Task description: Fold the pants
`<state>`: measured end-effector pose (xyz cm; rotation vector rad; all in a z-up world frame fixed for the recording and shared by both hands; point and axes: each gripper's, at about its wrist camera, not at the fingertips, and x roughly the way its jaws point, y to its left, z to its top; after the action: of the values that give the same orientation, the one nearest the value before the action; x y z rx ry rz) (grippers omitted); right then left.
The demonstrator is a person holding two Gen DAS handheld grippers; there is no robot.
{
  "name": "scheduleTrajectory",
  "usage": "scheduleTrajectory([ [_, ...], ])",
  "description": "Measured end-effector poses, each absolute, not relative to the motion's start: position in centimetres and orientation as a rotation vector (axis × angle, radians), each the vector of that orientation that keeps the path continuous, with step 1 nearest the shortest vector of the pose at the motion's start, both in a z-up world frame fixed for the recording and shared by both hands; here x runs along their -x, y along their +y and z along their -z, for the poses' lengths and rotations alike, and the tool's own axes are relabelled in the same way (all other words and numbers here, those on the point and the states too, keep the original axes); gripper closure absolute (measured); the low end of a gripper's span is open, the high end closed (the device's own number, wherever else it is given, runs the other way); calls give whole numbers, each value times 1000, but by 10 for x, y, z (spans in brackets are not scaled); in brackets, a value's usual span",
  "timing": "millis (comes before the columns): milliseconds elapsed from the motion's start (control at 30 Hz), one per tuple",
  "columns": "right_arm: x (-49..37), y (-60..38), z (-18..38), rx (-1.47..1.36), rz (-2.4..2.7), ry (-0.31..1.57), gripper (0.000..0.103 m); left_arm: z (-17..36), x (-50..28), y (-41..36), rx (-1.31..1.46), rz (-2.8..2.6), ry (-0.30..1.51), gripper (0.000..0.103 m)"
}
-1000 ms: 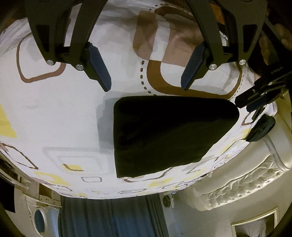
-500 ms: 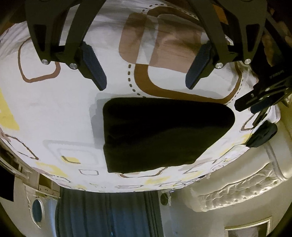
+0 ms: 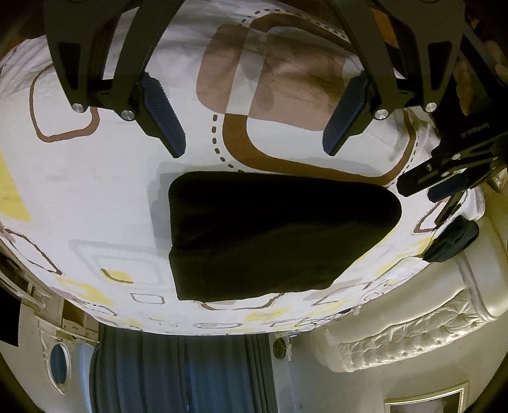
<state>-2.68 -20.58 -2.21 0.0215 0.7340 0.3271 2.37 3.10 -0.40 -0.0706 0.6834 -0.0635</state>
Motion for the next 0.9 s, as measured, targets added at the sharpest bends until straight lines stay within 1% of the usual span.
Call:
scheduleTrajectory([
  [467,27,-204,24,-31,-332,741,14,6,-26,28,65,-5,708,16],
  [633,27,-204,26,-38,-332,744,14,5,-25,21,-6,-73,712,16],
  [733,28,-205,26,-39,-329,742,14,8,-29,17,-31,-24,738,16],
  [900,27,-214,22,-56,-316,731,14,0,-26,17,-7,9,700,16],
])
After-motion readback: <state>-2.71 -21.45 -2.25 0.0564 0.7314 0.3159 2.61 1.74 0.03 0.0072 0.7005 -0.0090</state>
